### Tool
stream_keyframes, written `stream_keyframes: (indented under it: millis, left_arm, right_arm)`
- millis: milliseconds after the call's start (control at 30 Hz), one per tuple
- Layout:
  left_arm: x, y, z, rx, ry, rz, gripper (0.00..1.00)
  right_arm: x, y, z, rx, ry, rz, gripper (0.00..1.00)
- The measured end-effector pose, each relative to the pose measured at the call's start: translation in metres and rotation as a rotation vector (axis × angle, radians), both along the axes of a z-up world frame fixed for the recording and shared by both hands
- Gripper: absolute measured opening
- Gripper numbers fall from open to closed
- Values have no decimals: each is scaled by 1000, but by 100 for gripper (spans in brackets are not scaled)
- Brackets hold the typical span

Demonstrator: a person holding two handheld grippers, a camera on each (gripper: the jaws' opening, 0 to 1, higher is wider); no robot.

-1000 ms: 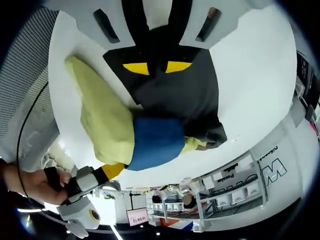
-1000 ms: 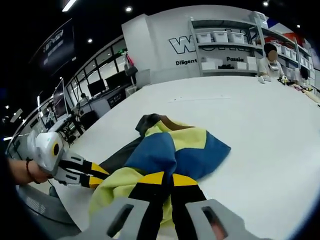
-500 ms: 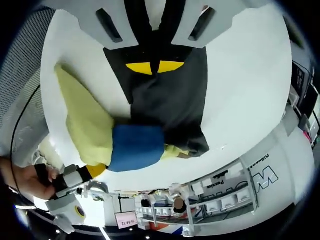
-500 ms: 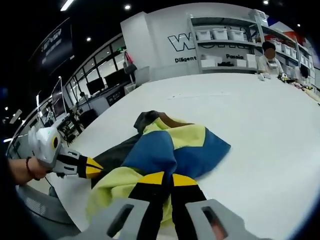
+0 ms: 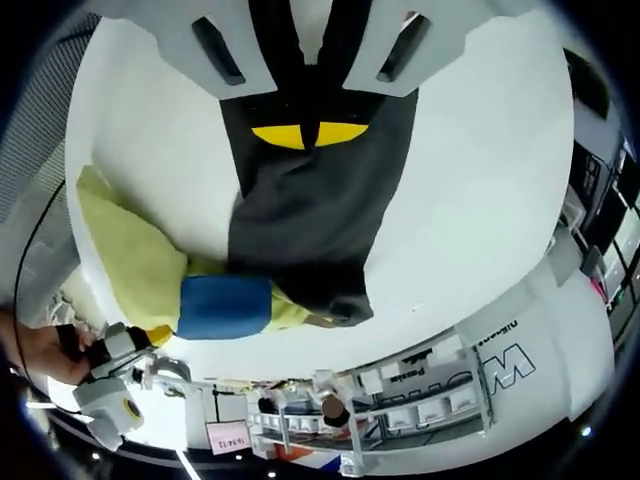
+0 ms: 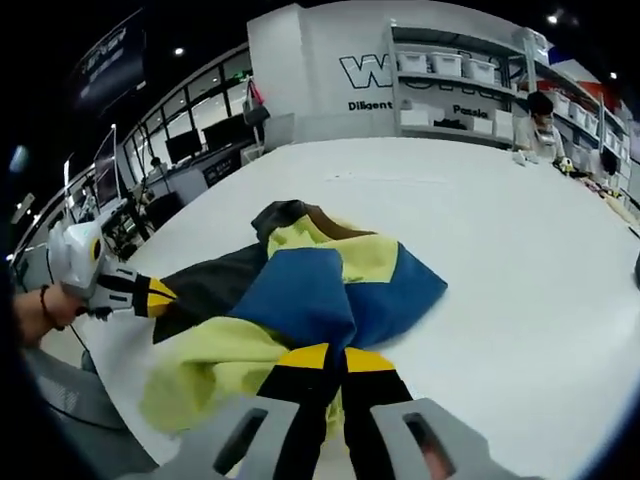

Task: Fold the garment on the visible template until the final outline fits inside the template.

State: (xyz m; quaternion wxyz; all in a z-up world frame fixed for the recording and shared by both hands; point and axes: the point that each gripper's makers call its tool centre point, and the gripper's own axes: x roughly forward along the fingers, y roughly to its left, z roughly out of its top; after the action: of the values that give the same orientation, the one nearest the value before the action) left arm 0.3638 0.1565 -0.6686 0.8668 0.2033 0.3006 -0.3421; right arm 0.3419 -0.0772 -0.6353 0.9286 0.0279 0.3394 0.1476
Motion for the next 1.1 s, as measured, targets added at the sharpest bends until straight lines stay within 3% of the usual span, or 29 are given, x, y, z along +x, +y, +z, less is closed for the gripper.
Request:
stream_keyframes:
  millis: [567,833,900,1100]
  left_arm:
    - [22,66,0,56,-14,195,0]
    - [32,84,1,60,-12,255,0]
    - [33,90,1,76,-19,272,0]
    - [32,94,3,81,-17,289,0]
  right_arm:
    - [-5,-3,-4,-13,33,5,0]
    - [-5,1,-5,-6,43,21,0]
    - [-4,2,-4,33,46,11,0]
    - [0,-2,2,49,37,12,0]
